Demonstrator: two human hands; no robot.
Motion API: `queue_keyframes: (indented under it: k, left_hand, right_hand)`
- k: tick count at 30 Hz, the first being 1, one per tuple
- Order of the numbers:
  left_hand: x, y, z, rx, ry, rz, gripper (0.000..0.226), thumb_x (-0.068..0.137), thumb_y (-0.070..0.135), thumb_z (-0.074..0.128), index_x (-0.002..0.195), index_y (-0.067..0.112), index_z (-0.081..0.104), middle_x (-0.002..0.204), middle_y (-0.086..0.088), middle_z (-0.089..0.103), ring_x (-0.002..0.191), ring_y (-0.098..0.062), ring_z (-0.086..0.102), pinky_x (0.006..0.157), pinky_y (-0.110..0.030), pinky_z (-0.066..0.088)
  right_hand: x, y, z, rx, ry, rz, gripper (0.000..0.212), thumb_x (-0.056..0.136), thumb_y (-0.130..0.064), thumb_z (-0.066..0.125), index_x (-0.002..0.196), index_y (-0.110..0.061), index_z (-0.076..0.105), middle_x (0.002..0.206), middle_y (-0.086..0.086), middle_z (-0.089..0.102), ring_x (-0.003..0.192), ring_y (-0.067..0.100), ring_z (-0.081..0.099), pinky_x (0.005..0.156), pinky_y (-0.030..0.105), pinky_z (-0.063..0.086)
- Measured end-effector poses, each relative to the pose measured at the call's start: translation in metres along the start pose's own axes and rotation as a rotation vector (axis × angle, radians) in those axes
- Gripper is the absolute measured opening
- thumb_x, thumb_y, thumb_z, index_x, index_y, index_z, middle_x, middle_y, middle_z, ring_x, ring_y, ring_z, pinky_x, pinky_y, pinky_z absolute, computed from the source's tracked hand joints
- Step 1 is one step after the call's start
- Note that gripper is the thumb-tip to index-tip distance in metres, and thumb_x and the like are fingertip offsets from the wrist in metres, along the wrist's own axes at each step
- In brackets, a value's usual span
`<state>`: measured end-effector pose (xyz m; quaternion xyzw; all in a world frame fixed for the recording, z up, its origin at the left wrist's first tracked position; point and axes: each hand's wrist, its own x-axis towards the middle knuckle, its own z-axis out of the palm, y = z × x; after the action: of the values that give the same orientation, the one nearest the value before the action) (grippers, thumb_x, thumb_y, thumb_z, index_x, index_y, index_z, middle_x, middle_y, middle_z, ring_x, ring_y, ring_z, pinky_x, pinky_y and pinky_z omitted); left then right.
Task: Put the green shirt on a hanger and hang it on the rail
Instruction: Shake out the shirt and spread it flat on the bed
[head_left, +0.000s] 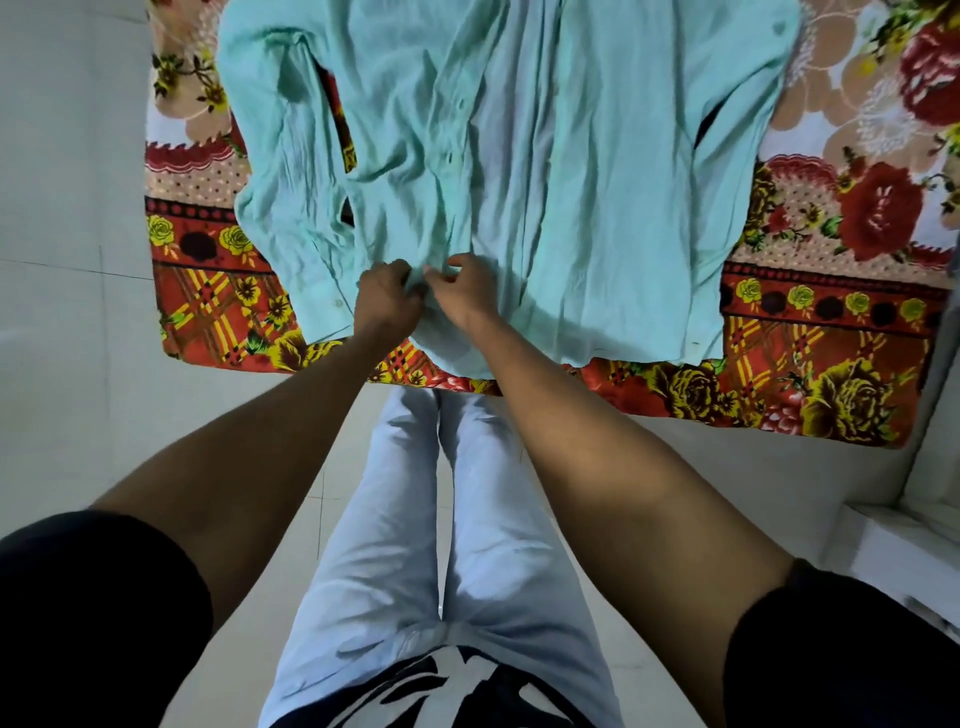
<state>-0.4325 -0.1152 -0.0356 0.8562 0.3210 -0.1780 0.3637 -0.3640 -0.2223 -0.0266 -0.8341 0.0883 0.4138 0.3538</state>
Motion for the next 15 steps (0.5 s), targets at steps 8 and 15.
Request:
queue_keyframes:
  k: [8, 15]
  left_hand:
    - [-0.025, -0.006, -0.011, -0.432, -0.098, -0.048, 0.013, 0.081, 0.02, 0.063, 0.086, 0.008, 0.06, 0.085, -0.009, 0.063, 0.08, -0.02, 0.055, 0.073, -0.036, 0.043]
    - [-0.009, 0.008, -0.004, -0.948, -0.569, -0.728, 0.069, 0.088, 0.074, 0.056, 0.104, 0.007, 0.06, 0.104, -0.014, 0.06, 0.08, -0.024, 0.057, 0.074, -0.037, 0.052]
  right_hand:
    - [-0.015, -0.011, -0.016, 0.302, 0.047, 0.051, 0.013, 0.094, -0.027, 0.067, 0.09, -0.014, 0.064, 0.081, 0.0, 0.065, 0.076, 0.017, 0.063, 0.066, 0.032, 0.051]
    - [-0.037, -0.003, -0.035, 0.397, 0.209, -0.132, 0.033, 0.092, -0.042, 0.069, 0.094, -0.009, 0.062, 0.08, 0.012, 0.062, 0.073, 0.017, 0.06, 0.07, 0.044, 0.056]
